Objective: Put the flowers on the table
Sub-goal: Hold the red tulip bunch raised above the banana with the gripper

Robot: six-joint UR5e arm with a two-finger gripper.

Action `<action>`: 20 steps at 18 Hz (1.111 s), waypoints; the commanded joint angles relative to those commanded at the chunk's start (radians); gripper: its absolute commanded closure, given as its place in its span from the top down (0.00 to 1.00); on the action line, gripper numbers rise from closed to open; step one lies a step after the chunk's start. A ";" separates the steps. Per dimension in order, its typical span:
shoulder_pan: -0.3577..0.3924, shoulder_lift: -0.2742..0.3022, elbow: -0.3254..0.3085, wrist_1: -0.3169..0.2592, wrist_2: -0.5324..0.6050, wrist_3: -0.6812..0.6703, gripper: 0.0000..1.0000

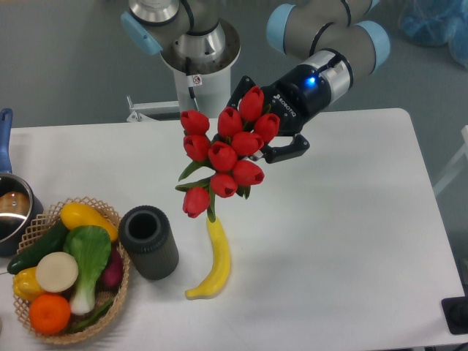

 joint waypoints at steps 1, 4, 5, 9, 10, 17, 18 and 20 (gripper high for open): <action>-0.002 0.002 0.000 0.000 0.000 0.002 0.45; 0.000 0.006 0.000 -0.002 0.000 0.009 0.45; 0.000 0.005 0.000 -0.002 0.000 0.011 0.45; -0.009 0.006 0.000 0.000 0.006 0.020 0.45; -0.011 0.006 0.003 -0.002 0.011 0.028 0.45; -0.011 -0.002 0.011 0.000 0.095 0.032 0.45; -0.011 0.003 0.011 0.000 0.119 0.032 0.45; -0.012 0.003 0.014 0.000 0.156 0.032 0.45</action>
